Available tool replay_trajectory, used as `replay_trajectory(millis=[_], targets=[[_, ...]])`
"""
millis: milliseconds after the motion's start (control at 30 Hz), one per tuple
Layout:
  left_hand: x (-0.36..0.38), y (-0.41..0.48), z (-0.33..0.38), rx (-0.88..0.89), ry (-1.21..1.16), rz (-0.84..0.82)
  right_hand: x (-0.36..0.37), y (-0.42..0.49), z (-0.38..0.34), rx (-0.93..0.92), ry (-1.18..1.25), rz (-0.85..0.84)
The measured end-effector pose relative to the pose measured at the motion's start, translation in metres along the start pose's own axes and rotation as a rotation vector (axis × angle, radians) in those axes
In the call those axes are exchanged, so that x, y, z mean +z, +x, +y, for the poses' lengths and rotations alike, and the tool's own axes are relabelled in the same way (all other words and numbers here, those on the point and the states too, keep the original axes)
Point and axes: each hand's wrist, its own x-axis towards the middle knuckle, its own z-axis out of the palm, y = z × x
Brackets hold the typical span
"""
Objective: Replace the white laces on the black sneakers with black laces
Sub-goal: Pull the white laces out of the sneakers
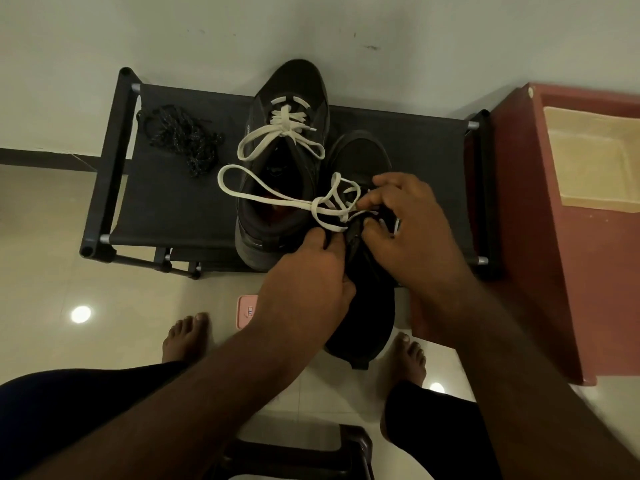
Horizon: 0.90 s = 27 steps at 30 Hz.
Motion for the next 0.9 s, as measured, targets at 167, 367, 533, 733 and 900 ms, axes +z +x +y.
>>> replay_trajectory(millis=[167,367,533,733,900], targets=[[0.000,0.000,0.001,0.003,0.006,0.011,-0.002,0.002,0.002,-0.001,-0.064,0.017],[-0.001,0.000,0.002,-0.017,-0.005,0.003,-0.011,0.006,-0.005,0.203,0.224,0.353],[-0.001,-0.002,0.001,-0.012,0.002,0.012,-0.014,0.005,0.005,0.347,0.347,0.377],[-0.001,-0.002,0.001,-0.012,0.010,0.001,-0.003,0.002,0.005,0.009,-0.007,0.047],[-0.001,-0.001,0.001,-0.011,0.014,-0.001,0.000,0.003,0.003,-0.018,-0.060,0.107]])
